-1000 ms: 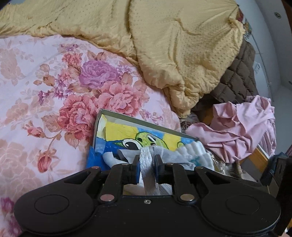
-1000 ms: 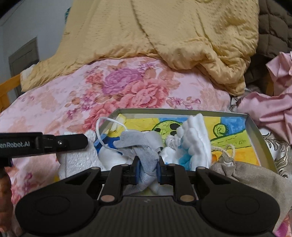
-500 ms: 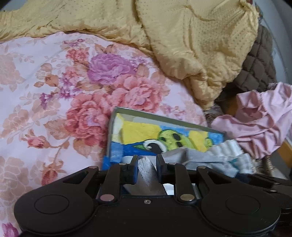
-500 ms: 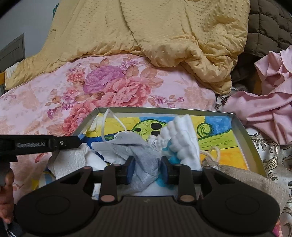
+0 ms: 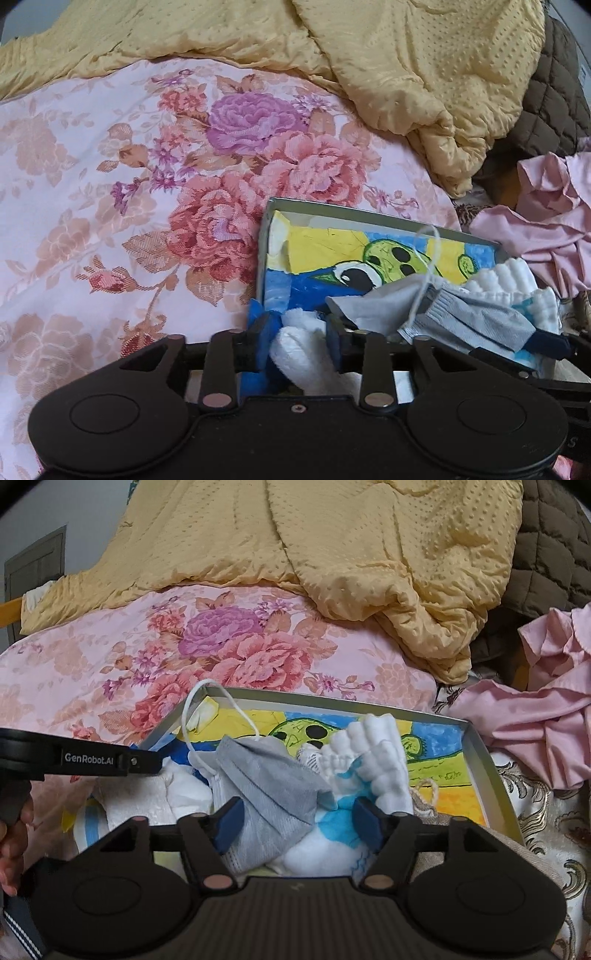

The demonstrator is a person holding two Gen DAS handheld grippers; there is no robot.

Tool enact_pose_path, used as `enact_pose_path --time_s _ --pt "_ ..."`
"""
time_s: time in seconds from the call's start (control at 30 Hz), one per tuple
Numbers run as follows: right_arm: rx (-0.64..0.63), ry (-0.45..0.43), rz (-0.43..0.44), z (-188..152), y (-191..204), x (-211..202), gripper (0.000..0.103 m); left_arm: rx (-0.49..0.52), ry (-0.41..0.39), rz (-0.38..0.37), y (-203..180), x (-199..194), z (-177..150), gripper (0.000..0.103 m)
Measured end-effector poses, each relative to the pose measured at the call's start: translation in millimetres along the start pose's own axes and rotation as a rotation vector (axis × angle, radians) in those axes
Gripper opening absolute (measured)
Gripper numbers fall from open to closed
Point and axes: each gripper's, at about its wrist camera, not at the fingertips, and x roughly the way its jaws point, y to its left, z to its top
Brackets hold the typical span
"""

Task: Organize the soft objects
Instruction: 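Open the left tool over the tray while the right releases the grey mask into it, then pull both open tools back from the tray toward the remaining pile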

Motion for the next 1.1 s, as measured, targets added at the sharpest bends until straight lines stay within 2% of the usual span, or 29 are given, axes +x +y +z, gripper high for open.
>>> enact_pose_path --time_s 0.07,0.13,0.27,0.43,0.73,0.83,1.0,1.1 --pt "-0.005 -0.007 -0.008 0 0 -3 0.075 0.019 -0.007 0.007 -5 -4 -1 0.045" --pt "-0.001 -0.018 -0.01 0 0 -8 0.079 0.037 -0.024 0.025 -10 -10 -2 0.063" --pt "0.009 -0.049 -0.016 2 -2 -22 0.087 0.043 -0.06 0.04 -14 -28 0 0.069" --pt "0.031 -0.091 -0.028 4 -6 -45 0.093 0.053 -0.108 0.063 -16 -55 -1 0.081" --pt "0.081 -0.189 -0.034 10 -11 -104 0.102 0.075 -0.188 0.093 -24 -117 -12 0.089" --pt "0.079 -0.219 -0.041 9 -10 -122 0.102 0.077 -0.218 0.098 -29 -139 -17 0.097" --pt "0.08 -0.241 -0.033 3 -8 -147 0.102 0.104 -0.25 0.092 -39 -172 -27 0.097" --pt "0.067 -0.258 -0.028 -1 -7 -160 0.103 0.121 -0.267 0.096 -45 -190 -34 0.102"
